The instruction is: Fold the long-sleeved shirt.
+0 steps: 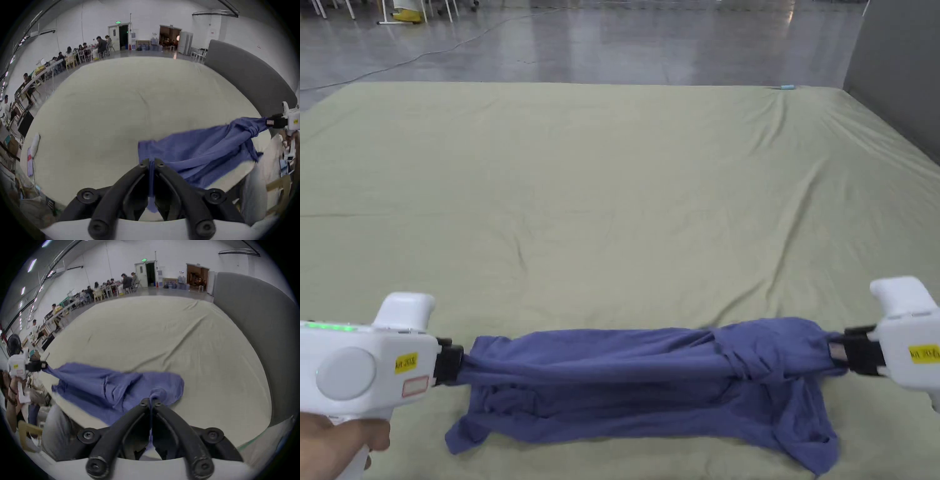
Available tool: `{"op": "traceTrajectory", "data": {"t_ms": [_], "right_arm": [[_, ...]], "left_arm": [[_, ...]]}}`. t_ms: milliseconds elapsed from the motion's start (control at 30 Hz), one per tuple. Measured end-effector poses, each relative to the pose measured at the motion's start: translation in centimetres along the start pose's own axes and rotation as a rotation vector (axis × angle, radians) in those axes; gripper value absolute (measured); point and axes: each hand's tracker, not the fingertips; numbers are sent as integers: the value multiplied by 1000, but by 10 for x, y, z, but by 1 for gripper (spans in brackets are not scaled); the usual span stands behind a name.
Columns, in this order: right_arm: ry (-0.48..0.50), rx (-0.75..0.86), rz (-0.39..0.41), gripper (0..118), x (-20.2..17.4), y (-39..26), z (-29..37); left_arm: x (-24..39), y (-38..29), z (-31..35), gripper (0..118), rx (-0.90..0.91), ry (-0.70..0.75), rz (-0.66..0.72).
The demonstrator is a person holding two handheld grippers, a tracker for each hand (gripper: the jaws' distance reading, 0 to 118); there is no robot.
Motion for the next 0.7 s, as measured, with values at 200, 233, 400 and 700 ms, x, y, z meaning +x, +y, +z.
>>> {"op": "traceTrajectory", "data": {"t_ms": [200,233,400,700], "right_arm": [[77,-220,44,0,2,-43,-24],[60,-246,64,0,0,-48,-29],[30,-324,97,0,17,-47,-64],[-41,-293,140,14,16,-46,-67]], "left_arm": [[-1,-29,-13,0,-128,21,-38],[-1,-32,-17,0,-136,26,-30],[5,-44,-30,0,-186,39,-65],[15,-45,-34,30,-165,92,-70]]}}
